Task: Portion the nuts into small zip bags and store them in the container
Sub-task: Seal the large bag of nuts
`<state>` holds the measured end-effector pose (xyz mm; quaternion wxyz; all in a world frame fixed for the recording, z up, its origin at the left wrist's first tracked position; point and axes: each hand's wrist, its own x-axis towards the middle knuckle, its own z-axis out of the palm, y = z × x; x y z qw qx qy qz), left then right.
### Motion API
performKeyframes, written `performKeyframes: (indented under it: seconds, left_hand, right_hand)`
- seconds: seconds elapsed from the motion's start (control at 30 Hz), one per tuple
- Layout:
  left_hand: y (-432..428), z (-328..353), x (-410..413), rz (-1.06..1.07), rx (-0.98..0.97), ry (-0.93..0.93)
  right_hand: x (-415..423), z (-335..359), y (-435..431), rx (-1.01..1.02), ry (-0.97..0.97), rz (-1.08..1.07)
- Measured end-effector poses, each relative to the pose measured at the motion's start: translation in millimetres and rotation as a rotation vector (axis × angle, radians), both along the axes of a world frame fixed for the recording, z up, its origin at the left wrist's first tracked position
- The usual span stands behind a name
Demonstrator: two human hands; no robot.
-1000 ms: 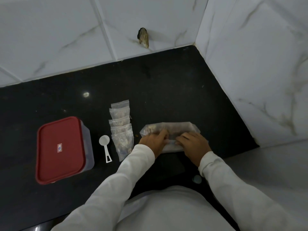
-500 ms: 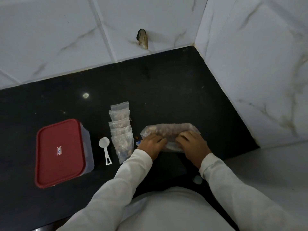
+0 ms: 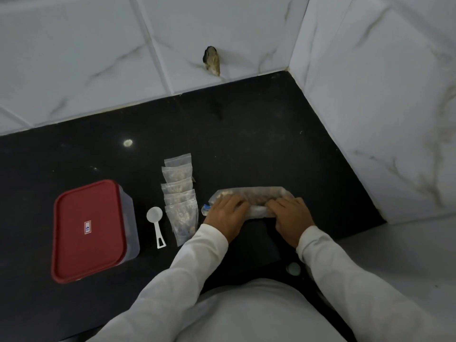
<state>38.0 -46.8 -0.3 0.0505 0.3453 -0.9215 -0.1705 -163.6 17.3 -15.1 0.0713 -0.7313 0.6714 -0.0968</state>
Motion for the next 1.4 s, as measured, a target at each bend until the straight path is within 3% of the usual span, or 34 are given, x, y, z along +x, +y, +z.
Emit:
performKeyframes:
  seconds: [0.13, 0.27, 0.4, 0.47, 0.57, 0.7, 0.83, 0.97, 1.07, 1.17, 1.27, 1.33, 1.4]
  left_hand:
    - [-4, -4, -3, -0.089, -0.051, -0.077]
    - [-14, -2, -12, -0.04, 0.009, -0.118]
    - [-23, 2, -19, -0.012, 0.061, -0.296]
    - [-27, 2, -23, 0.002, 0.087, -0.347]
    - [-29, 8, -29, 0.012, 0.156, -0.371]
    - [-28, 10, -28, 0.081, 0.091, -0.245]
    - [-30, 5, -23, 0.307, 0.072, -0.114]
    - [-49, 6, -21, 0.245, 0.122, -0.262]
    - [-55, 10, -28, 0.198, 0.108, -0.31]
    - [-41, 12, -26, 0.292, -0.195, -0.168]
    - [0, 2, -27, 0.41, -0.348, 0.23]
    - [30, 7, -32, 0.579, -0.032, 0.412]
    - [49, 7, -38, 0.858, 0.49, 0.441]
  right_hand:
    - [7, 7, -4, 0.103, 0.001, -0.07]
    - [7, 13, -9, 0.127, 0.095, -0.118]
    - [4, 2, -4, -0.148, 0.064, 0.088]
    - [1, -6, -8, -0.179, 0.086, 0.172]
    - [-1, -9, -16, -0.08, 0.177, 0.187]
    - [-3, -5, -20, -0.025, 0.008, 0.184]
    - [-1, 9, -32, 0.07, -0.031, 0.11]
    - [0, 19, -41, 0.116, -0.022, 0.072]
    - [0, 23, -54, 0.293, 0.005, 0.093]
    - [-1, 34, -69, 0.477, -0.078, 0.051]
    - [-3, 36, -77, 0.554, -0.217, -0.046]
    - [-2, 33, -75, 0.567, -0.274, -0.065]
    - [-1, 31, -72, 0.555, -0.304, -0.091]
